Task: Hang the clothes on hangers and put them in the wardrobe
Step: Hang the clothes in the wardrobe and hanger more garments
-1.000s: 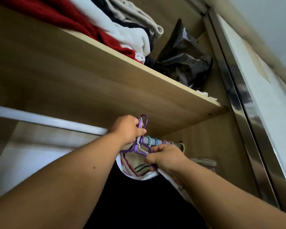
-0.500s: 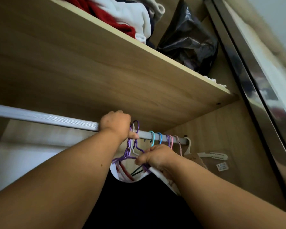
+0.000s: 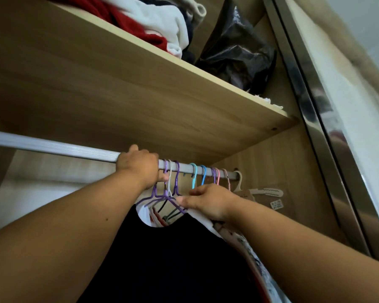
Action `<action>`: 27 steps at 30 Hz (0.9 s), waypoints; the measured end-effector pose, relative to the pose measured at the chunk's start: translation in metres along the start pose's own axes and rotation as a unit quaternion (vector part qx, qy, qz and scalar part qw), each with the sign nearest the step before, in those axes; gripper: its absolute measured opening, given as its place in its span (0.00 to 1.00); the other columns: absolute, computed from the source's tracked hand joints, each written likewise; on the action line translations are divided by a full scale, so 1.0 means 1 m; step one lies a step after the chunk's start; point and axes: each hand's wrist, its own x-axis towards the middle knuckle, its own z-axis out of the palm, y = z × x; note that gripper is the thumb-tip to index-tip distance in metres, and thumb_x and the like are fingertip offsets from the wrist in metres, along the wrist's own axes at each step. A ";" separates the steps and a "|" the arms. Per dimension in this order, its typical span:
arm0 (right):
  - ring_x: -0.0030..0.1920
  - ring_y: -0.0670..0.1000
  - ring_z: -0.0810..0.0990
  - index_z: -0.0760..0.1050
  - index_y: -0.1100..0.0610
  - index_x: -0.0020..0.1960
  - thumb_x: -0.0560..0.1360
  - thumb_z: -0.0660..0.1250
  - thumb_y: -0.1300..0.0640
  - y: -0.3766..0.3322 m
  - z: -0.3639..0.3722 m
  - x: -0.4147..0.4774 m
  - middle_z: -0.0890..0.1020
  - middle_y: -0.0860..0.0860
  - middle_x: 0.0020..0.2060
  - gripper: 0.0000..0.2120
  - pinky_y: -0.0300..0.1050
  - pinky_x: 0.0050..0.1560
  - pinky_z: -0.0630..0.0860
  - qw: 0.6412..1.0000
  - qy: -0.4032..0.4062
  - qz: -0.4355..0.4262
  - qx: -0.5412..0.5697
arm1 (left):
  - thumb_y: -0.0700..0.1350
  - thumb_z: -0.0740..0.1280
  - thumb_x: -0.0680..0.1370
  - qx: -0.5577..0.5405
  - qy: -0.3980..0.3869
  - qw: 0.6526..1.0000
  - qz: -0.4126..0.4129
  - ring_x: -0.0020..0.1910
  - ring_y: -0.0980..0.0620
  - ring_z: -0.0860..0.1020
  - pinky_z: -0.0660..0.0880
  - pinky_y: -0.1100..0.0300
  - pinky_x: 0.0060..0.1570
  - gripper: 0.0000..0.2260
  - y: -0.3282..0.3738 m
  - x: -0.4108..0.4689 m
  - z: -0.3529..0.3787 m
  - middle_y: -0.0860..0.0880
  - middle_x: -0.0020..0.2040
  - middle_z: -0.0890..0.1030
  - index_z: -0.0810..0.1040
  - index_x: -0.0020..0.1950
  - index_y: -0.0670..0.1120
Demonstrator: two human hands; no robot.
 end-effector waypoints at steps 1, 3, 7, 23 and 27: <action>0.49 0.47 0.79 0.77 0.52 0.61 0.70 0.69 0.39 0.003 -0.006 -0.007 0.82 0.47 0.50 0.25 0.39 0.51 0.72 0.999 0.033 -0.015 -0.019 | 0.70 0.61 0.71 -0.022 -0.008 1.000 -0.001 0.67 0.45 0.63 0.68 0.50 0.55 0.33 0.003 -0.005 0.001 0.49 0.67 0.71 0.67 0.69 0.52; 0.53 0.51 0.79 0.73 0.49 0.66 0.70 0.68 0.39 0.011 -0.023 -0.027 0.82 0.48 0.50 0.27 0.42 0.54 0.74 0.984 0.115 -0.055 -0.125 | 0.67 0.63 0.72 -0.096 -0.008 0.995 0.018 0.72 0.44 0.58 0.64 0.49 0.65 0.36 0.016 -0.020 0.001 0.49 0.75 0.61 0.59 0.75 0.52; 0.58 0.56 0.76 0.67 0.44 0.68 0.73 0.64 0.41 0.039 -0.072 -0.091 0.76 0.51 0.58 0.25 0.48 0.56 0.75 0.900 0.193 -0.153 -0.361 | 0.60 0.68 0.71 -0.230 0.070 0.965 0.102 0.72 0.47 0.61 0.59 0.55 0.70 0.32 0.067 -0.072 -0.012 0.51 0.74 0.65 0.64 0.73 0.55; 0.68 0.50 0.66 0.61 0.41 0.71 0.71 0.65 0.44 0.281 -0.184 -0.589 0.65 0.47 0.69 0.29 0.46 0.66 0.66 0.870 0.109 0.307 -0.371 | 0.61 0.62 0.72 -0.515 -0.095 0.714 0.465 0.69 0.55 0.62 0.61 0.61 0.65 0.24 0.479 -0.416 -0.098 0.56 0.70 0.68 0.70 0.67 0.59; 0.67 0.54 0.67 0.60 0.41 0.69 0.71 0.65 0.45 0.304 -0.206 -0.695 0.65 0.49 0.67 0.29 0.50 0.65 0.67 0.806 0.095 0.452 -0.370 | 0.56 0.65 0.73 -0.489 -0.218 0.663 0.523 0.71 0.50 0.62 0.61 0.57 0.69 0.27 0.590 -0.521 -0.109 0.52 0.73 0.64 0.65 0.72 0.56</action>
